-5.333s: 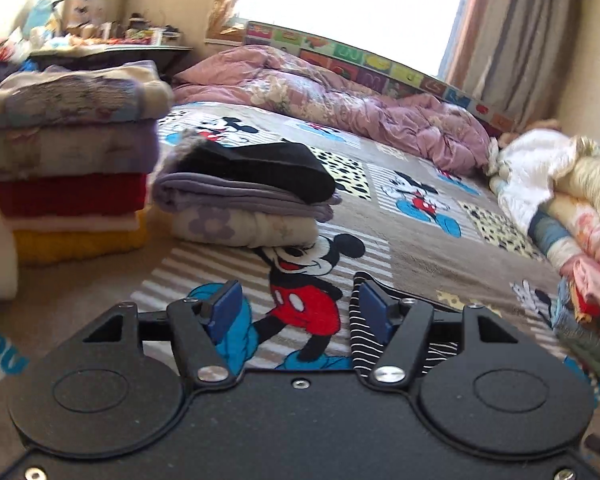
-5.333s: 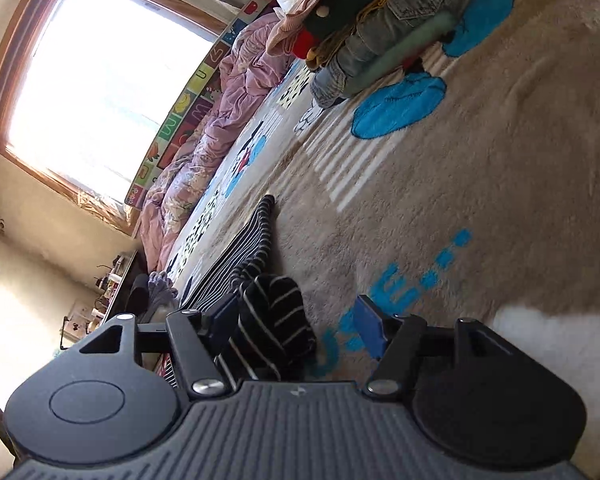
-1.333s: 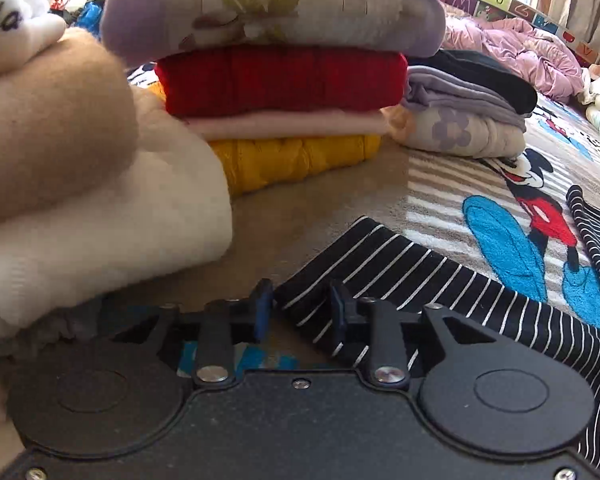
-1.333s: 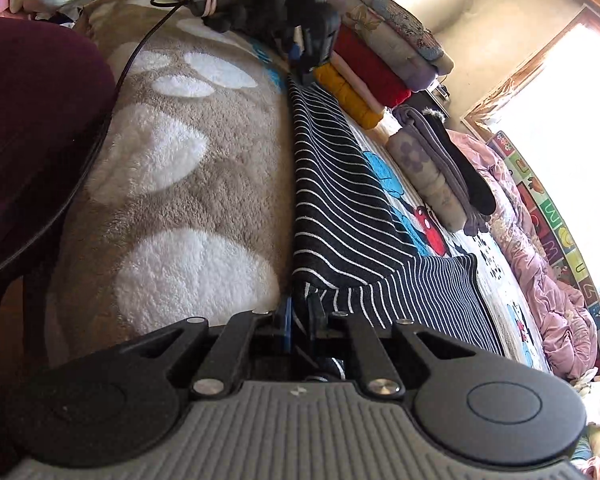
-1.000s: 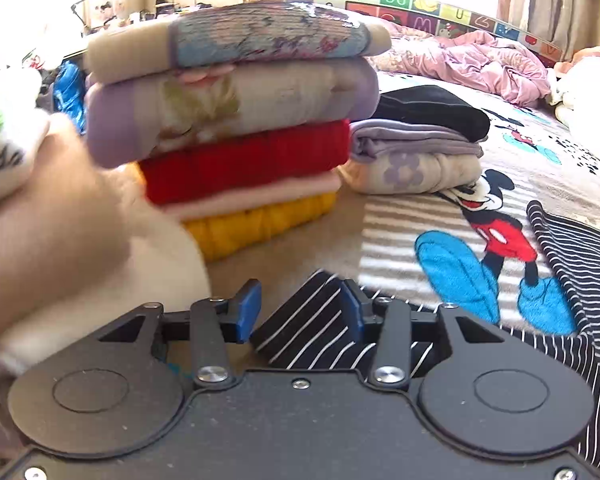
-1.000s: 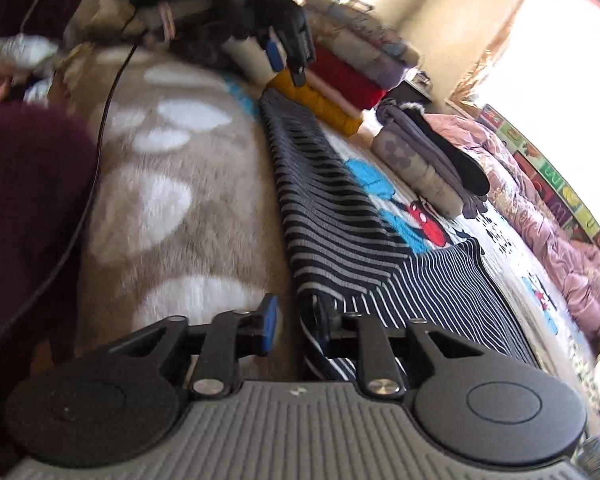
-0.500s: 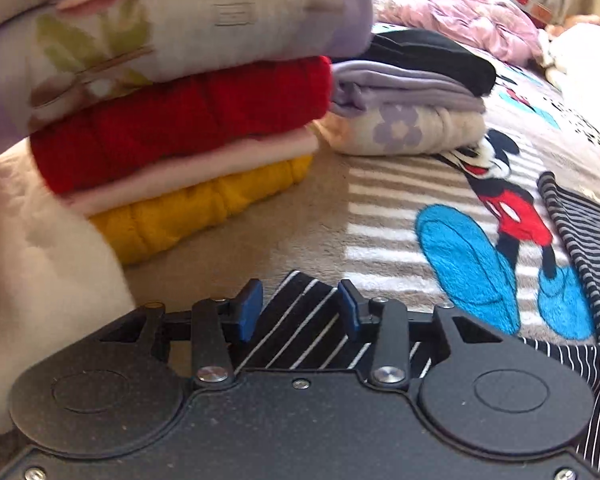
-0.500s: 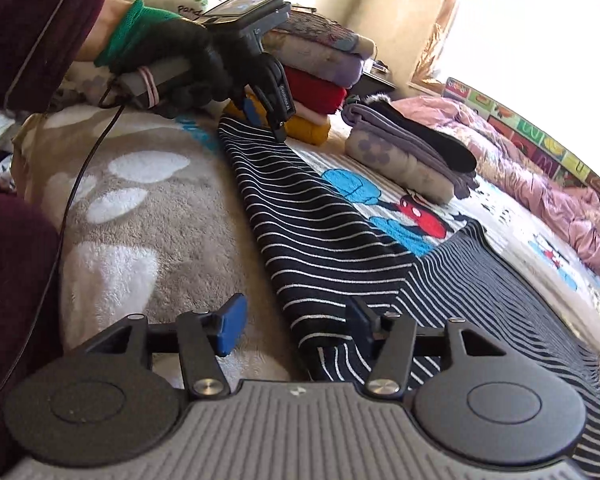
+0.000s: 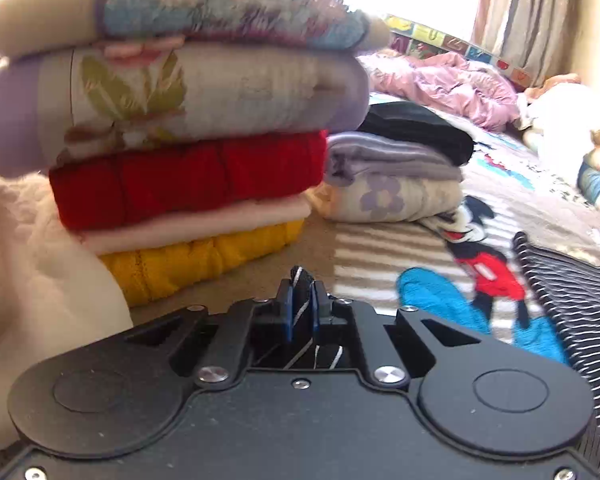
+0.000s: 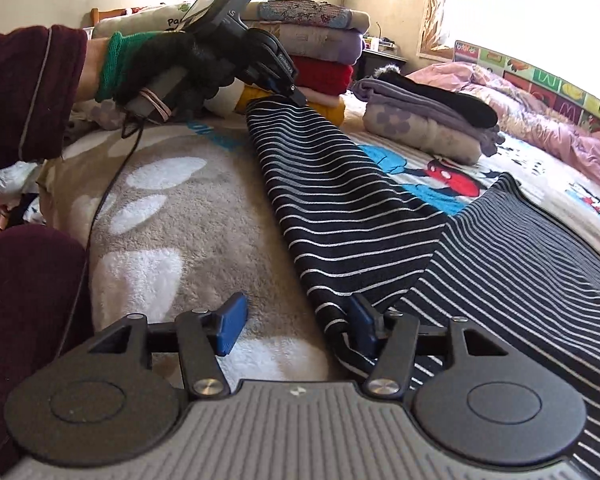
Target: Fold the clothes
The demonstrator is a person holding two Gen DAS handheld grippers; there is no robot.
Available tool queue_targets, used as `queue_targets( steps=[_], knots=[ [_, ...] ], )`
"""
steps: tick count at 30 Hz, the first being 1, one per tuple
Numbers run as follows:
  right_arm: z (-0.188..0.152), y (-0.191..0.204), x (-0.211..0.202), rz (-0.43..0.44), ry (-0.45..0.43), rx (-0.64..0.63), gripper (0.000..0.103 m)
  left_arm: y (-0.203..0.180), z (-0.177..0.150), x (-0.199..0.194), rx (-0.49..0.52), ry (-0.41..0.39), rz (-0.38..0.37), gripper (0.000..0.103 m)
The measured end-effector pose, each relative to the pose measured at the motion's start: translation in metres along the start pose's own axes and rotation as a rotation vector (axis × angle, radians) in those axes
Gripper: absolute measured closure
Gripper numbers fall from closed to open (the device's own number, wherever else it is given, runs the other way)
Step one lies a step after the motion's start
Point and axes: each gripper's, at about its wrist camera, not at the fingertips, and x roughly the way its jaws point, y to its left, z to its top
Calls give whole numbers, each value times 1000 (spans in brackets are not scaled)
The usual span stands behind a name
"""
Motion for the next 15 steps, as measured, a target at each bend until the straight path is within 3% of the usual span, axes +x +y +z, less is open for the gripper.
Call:
queue_targets(
  steps=[2, 4, 6, 9, 12, 15],
  knots=[
    [0, 1, 1, 2, 0, 0, 45, -3, -4, 12, 23, 38, 38, 94],
    [-1, 2, 1, 4, -1, 1, 44, -9, -6, 23, 58, 88, 108, 81],
    [-1, 4, 1, -1, -5, -2, 44, -12, -2, 19, 63, 78, 162, 66],
    [-2, 6, -2, -14, -17, -6, 44, -20, 1, -6, 74, 11, 220, 67],
    [-3, 10, -6, -26, -34, -12, 42, -30, -5, -32, 86, -14, 163, 67],
    [-4, 13, -10, -28, -47, -13, 42, -50, -22, -54, 138, 14, 81, 67]
  ],
)
